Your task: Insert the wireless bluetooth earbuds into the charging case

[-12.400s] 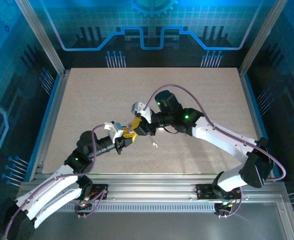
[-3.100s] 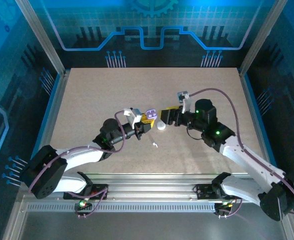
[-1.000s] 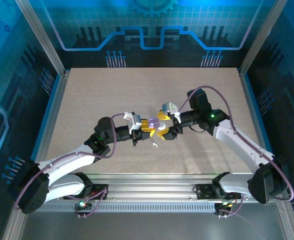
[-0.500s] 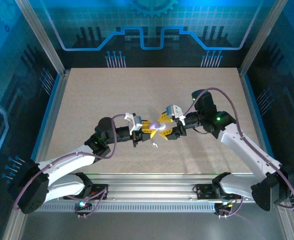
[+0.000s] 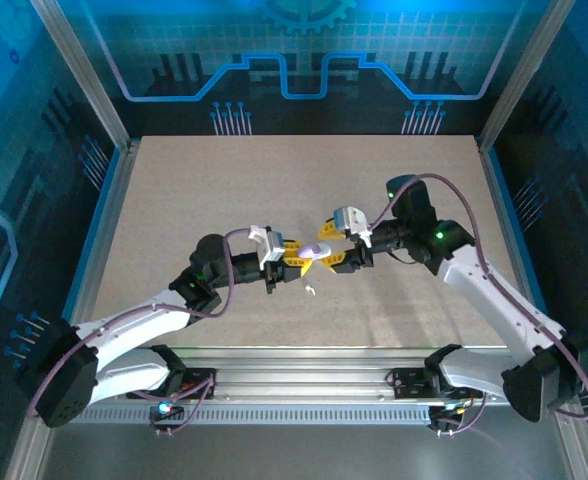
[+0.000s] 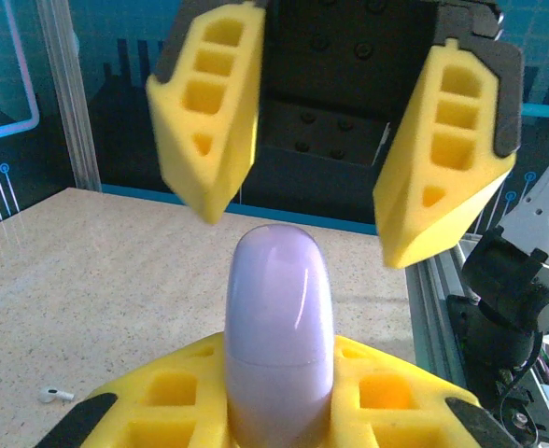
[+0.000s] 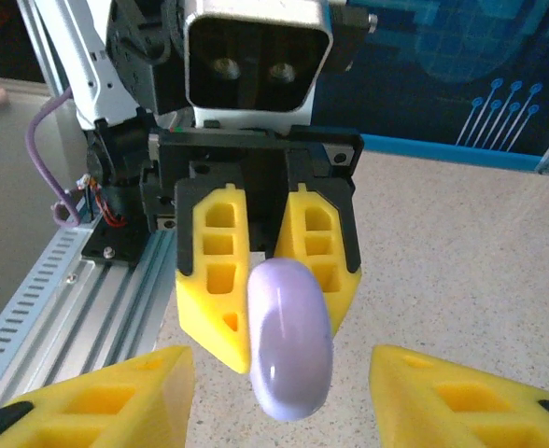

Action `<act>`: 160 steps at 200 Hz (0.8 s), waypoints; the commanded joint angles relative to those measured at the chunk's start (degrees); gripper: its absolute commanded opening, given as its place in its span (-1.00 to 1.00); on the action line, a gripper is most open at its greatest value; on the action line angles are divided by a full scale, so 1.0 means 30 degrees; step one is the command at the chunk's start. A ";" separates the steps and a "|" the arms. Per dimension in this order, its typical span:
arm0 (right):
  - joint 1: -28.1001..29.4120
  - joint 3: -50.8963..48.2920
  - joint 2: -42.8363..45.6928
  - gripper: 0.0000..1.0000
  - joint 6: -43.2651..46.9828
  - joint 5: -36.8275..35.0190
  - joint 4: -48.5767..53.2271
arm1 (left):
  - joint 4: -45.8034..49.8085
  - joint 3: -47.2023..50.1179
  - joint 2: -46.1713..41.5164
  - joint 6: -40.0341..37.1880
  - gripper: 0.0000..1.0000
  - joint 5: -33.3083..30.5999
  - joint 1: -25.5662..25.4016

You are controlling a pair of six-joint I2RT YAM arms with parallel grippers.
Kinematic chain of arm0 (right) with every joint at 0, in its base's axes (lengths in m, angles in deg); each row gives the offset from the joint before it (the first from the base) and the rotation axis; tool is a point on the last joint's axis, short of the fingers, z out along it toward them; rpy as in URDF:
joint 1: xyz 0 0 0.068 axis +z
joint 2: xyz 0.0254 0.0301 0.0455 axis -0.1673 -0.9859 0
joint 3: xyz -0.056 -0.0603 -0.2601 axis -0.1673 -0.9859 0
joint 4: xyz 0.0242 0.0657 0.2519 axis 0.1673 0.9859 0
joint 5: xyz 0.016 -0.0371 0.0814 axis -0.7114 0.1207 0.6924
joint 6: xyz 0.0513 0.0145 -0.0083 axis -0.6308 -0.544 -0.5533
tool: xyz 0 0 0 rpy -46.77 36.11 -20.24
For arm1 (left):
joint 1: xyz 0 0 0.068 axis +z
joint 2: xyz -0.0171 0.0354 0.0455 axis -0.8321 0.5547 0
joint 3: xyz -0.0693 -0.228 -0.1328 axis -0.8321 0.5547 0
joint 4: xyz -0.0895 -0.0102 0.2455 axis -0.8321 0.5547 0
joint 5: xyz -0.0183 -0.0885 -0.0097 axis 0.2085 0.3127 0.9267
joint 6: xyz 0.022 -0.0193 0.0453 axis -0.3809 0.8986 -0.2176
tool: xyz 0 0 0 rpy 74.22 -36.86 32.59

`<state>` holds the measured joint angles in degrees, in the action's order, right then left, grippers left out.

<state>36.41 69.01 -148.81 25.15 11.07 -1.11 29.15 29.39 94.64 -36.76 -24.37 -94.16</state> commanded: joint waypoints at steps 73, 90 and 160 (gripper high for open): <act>0.0417 0.1772 -0.1620 -0.18 0.2604 0.1524 0.2303 | 0.0185 -0.0357 -0.0528 -0.0512 -0.92 0.0111 -0.0176; 0.0467 0.1893 -0.1815 -0.20 0.2789 0.1668 0.2483 | 0.0224 -0.0329 -0.0582 -0.0528 -0.92 0.0110 -0.0187; 0.0712 0.2441 -0.2509 -0.38 0.3413 0.1951 0.3066 | 0.0360 -0.0241 -0.0827 -0.0556 -0.91 -0.0005 -0.0217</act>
<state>37.86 74.13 -155.54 33.59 14.64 5.45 30.02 29.39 93.87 -36.98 -24.37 -94.33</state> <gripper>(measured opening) 0.348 0.220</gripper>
